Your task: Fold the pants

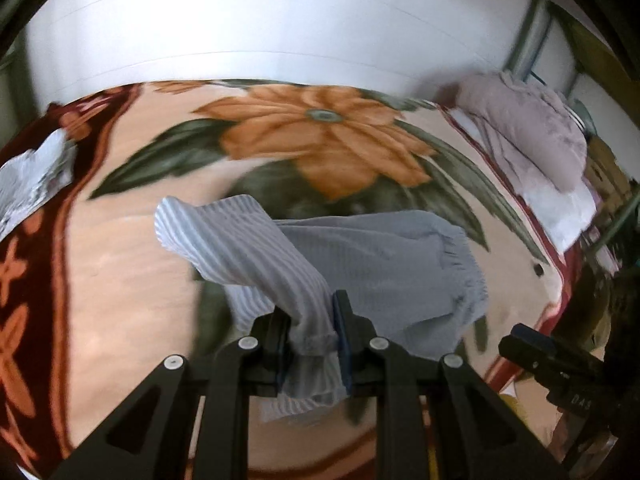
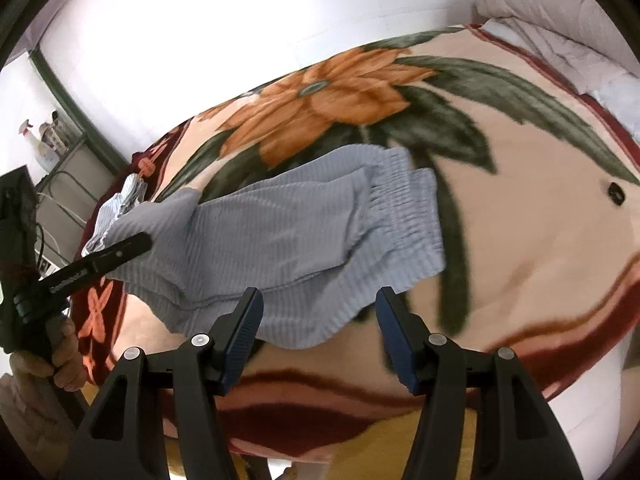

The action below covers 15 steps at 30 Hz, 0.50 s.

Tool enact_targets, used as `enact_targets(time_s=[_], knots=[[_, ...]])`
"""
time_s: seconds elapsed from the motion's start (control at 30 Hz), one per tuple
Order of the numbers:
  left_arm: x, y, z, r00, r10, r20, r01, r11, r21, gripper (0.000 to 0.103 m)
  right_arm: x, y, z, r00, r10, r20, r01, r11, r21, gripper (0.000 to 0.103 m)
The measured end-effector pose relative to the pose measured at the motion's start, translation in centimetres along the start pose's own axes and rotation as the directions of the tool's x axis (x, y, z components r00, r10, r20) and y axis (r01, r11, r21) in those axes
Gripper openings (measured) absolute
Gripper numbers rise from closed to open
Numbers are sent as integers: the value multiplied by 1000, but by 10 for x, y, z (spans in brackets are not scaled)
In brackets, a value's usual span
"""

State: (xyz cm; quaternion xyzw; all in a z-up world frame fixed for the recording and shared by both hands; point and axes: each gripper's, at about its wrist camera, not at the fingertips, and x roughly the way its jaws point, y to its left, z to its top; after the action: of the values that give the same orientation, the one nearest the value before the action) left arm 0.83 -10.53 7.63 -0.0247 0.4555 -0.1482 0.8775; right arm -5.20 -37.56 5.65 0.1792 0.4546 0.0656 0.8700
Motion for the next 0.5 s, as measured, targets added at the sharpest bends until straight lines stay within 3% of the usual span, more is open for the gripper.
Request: enact_targets(time_s=[0.27, 0.33, 0.4, 0.5], knots=[[55, -59, -5, 990, -79, -120, 88, 993, 75, 22, 0, -33, 2, 1000, -19, -2, 19, 997, 79, 60], [61, -62, -8, 982, -112, -150, 121, 991, 53, 33, 2, -38, 1, 1000, -18, -7, 19, 996, 89, 60], [60, -64, -11, 975, -158, -156, 166, 985, 45, 36, 4, -40, 2, 1000, -19, -8, 19, 996, 90, 60], [51, -65, -11, 977, -161, -142, 172, 983, 67, 41, 7, -39, 2, 1000, -13, -12, 14, 996, 93, 60]])
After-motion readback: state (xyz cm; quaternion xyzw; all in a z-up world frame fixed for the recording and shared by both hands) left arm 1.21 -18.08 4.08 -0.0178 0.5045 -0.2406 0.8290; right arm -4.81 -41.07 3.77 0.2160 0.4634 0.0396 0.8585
